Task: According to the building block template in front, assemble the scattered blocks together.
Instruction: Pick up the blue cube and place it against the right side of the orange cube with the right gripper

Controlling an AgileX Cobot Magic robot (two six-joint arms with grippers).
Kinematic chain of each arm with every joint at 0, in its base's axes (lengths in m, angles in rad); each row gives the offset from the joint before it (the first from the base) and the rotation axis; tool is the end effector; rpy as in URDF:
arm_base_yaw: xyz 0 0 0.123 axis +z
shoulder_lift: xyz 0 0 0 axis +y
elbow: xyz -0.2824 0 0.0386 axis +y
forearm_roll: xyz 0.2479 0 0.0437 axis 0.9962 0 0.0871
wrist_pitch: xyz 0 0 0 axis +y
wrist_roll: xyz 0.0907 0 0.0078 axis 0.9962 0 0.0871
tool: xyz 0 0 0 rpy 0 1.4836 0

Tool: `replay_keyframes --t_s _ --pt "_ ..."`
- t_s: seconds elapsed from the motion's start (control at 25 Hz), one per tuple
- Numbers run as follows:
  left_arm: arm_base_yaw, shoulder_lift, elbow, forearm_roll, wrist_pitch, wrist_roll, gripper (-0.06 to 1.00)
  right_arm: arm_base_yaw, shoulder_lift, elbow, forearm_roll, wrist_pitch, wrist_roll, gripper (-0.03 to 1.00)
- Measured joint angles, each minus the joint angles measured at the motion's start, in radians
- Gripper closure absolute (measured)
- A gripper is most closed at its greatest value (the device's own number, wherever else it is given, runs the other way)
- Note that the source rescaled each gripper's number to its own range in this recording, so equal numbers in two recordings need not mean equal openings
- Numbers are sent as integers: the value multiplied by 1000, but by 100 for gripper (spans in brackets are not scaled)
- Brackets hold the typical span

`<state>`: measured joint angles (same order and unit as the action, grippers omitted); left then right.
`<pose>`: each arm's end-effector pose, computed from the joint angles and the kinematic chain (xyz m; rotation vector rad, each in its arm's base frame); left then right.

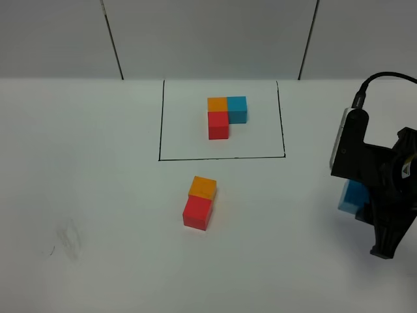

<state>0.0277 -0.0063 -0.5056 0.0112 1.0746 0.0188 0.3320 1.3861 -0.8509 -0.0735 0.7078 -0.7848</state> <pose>-0.0071 0.0007 0.2776 -0.0098 2.0465 0.0424 0.2456 0.0801 0.2356 -1.5062 2.2925 -0.2092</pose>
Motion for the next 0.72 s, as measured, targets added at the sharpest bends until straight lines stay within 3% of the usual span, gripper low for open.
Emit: replay_keyframes --t_s 0.72 --pt "0 0 0 0 0 0 94 146 280 -293 54 48 1 46"
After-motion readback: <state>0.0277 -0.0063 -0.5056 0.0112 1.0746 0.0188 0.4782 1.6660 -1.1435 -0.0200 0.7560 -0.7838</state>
